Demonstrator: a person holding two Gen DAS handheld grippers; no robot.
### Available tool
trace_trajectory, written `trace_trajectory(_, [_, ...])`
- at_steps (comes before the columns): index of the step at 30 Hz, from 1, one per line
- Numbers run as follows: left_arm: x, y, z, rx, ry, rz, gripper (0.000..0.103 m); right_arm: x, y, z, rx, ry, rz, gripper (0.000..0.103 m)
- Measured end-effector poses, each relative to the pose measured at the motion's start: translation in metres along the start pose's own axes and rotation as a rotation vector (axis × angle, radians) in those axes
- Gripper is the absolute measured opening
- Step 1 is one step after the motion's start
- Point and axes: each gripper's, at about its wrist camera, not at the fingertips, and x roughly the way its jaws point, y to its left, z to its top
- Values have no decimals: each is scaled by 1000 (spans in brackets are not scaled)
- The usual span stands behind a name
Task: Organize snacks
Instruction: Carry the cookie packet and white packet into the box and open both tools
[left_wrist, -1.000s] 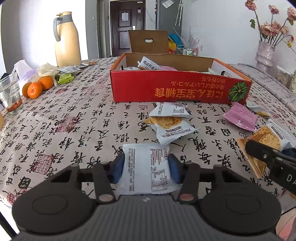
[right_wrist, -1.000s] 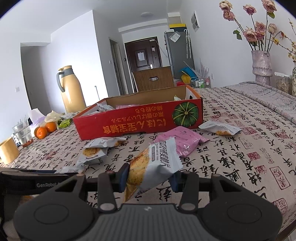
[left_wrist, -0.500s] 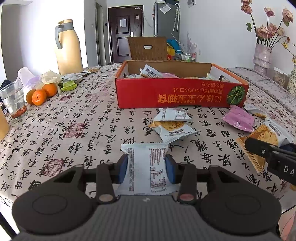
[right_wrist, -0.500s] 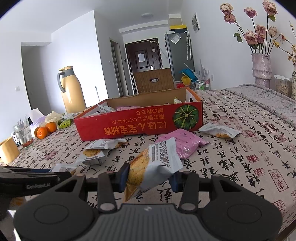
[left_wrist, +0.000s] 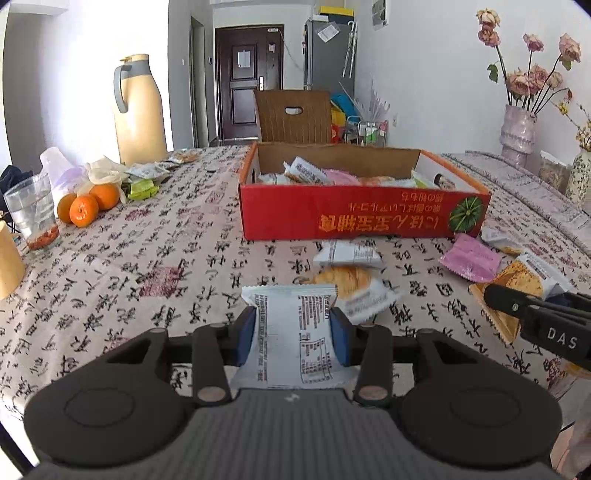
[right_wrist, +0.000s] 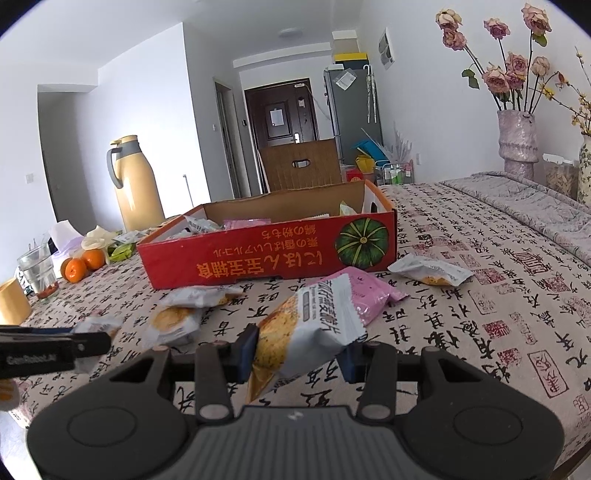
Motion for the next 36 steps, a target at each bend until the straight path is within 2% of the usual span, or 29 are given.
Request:
trace_trajectory(15, [13,-1,36,-5,-54,-14,43,19,-6,29,-18,-29,-14,43])
trace_trajectory(36, [68,-27,133,43,-183,-42,43,90,-13,119,-46,-147,-28,43])
